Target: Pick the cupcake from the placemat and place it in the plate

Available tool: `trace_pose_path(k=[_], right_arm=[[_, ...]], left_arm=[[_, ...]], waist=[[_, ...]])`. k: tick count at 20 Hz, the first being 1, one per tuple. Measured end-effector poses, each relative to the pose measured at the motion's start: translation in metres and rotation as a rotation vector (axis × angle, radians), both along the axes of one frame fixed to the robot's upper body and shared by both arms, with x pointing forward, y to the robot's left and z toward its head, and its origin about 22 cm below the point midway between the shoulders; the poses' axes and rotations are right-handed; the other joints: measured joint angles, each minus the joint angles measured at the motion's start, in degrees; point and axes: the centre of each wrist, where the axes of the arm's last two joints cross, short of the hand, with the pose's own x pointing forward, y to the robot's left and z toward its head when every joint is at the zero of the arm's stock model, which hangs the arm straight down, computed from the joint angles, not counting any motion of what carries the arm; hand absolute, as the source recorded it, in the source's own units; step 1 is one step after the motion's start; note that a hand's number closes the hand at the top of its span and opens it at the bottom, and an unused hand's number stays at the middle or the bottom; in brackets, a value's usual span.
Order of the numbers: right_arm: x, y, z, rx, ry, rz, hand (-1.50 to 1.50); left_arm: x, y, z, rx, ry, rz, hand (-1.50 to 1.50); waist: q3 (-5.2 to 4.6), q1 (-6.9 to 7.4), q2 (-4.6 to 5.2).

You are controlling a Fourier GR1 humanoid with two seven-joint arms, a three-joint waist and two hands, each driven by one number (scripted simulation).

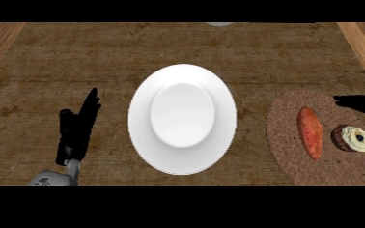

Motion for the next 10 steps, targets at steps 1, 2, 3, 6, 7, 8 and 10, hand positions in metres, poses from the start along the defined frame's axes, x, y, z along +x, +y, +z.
trace_pose_path(k=[1, 2, 3, 6, 7, 8, 10], right_arm=[[0.0, -0.002, -0.003, -0.003, 0.003, 0.0, -1.5], [-0.001, -0.003, -0.006, -0.005, 0.007, 0.002, -1.5], [-0.002, -0.003, -0.009, -0.011, 0.011, 0.005, -1.5], [0.001, -0.001, -0.015, -0.024, 0.02, 0.013, -1.5], [0.002, -0.001, -0.018, -0.03, 0.026, 0.015, -1.5], [0.004, 0.003, -0.022, -0.026, 0.027, 0.018, -1.5], [0.008, 0.003, -0.026, -0.027, 0.031, 0.012, -1.5]], left_arm=[[-0.001, 0.002, -0.001, 0.001, 0.0, -0.003, 0.0], [0.001, -0.002, 0.001, 0.001, 0.001, -0.001, 0.0], [0.004, 0.0, 0.001, 0.001, 0.0, 0.002, 0.0], [-0.001, -0.001, 0.002, -0.004, 0.004, -0.004, 0.0], [-0.001, -0.004, 0.002, -0.007, 0.004, -0.005, 0.0], [0.002, -0.004, 0.005, -0.004, 0.003, -0.002, 0.0], [0.001, -0.005, 0.004, -0.002, 0.0, -0.001, 0.0]], waist=[[0.0, 0.03, 0.01], [0.01, -0.04, 0.0], [0.01, -0.12, -0.01], [0.0, -0.07, -0.04], [0.01, -0.05, -0.04], [0.0, -0.06, -0.03], [0.01, 0.0, -0.01]])
